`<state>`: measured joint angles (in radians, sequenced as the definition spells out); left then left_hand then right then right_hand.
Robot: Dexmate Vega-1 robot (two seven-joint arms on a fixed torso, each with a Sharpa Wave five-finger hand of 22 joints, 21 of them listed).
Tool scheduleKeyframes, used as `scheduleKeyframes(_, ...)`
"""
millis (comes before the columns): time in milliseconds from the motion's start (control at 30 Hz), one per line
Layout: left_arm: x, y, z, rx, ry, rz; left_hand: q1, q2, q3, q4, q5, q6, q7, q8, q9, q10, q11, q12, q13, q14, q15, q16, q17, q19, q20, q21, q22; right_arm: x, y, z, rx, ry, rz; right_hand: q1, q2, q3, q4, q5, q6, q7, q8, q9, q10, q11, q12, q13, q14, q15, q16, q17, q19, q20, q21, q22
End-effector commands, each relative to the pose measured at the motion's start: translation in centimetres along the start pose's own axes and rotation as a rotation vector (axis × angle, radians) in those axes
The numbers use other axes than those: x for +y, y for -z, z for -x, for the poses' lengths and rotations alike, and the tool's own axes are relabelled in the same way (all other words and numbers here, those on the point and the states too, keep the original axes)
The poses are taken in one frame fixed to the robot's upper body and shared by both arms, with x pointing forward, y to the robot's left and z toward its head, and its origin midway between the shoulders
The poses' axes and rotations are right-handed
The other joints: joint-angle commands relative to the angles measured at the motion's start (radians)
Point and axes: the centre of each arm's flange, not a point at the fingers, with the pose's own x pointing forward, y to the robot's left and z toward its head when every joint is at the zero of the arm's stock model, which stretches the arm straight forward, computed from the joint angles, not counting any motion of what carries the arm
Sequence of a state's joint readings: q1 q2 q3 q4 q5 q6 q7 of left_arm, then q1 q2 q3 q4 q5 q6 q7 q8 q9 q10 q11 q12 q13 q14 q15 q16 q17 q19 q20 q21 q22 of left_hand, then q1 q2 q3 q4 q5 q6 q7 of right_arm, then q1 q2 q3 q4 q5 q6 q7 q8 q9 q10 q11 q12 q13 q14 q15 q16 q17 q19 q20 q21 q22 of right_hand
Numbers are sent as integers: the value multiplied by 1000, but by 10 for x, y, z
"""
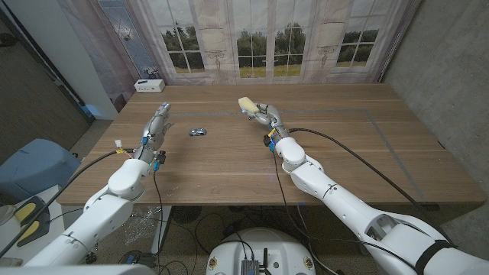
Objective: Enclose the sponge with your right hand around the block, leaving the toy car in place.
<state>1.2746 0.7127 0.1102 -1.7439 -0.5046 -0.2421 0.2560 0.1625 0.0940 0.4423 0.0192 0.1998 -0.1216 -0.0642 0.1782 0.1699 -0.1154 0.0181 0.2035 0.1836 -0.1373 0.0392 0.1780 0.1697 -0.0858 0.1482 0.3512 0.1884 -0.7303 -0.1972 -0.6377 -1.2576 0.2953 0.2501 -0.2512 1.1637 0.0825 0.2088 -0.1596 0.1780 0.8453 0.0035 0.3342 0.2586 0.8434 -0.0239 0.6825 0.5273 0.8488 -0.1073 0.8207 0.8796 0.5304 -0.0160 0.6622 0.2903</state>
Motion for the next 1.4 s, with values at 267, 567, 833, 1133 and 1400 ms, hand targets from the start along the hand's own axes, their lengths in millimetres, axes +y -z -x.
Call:
scheduleKeyframes(267,1,-1,-12,-15,16,1,5,8,3,-10,-2,-1,-5,3,2,-1,4,-1,2,0,-6,3,2,6,1,-4,5,-19,5,3,12,70,-304,73,80,19,25,9,145,-57,8,52,46,-40,2,0,13,-110,5,-5,14,2,25,6)
scheduleKeyframes(567,8,-3,-16,-18,36,-2,5,9,3,-11,-2,-1,-5,3,2,-1,4,-1,2,1,-6,3,2,6,1,-5,5,-20,4,10,7,98,-399,71,83,17,27,11,142,-55,7,54,46,-39,2,-2,9,-108,2,-13,14,4,33,7)
scheduleKeyframes(833,22,-5,-21,-21,69,-6,5,9,3,-12,-2,0,-6,3,2,-1,5,-1,2,1,-6,4,2,7,1,-6,5,-15,-1,18,-4,125,-444,69,86,14,30,12,139,-55,6,55,44,-38,3,0,9,-107,1,-20,9,6,42,7)
scheduleKeyframes(1133,31,-3,-29,-38,109,17,5,9,3,-14,-2,1,-6,3,2,0,4,-1,2,1,-6,3,2,8,1,-7,5,-8,-6,26,-20,150,-482,66,88,12,32,14,137,-56,6,58,42,-39,4,1,6,-107,-4,-30,3,6,50,7)
scheduleKeyframes(1400,42,-8,-38,-62,142,7,4,9,3,-15,-2,2,-7,3,2,0,4,-1,2,2,-5,3,2,8,1,-8,5,-13,-15,34,-68,204,-485,67,88,11,31,15,137,-55,6,58,40,-37,4,1,8,-107,-3,-36,0,8,58,7)
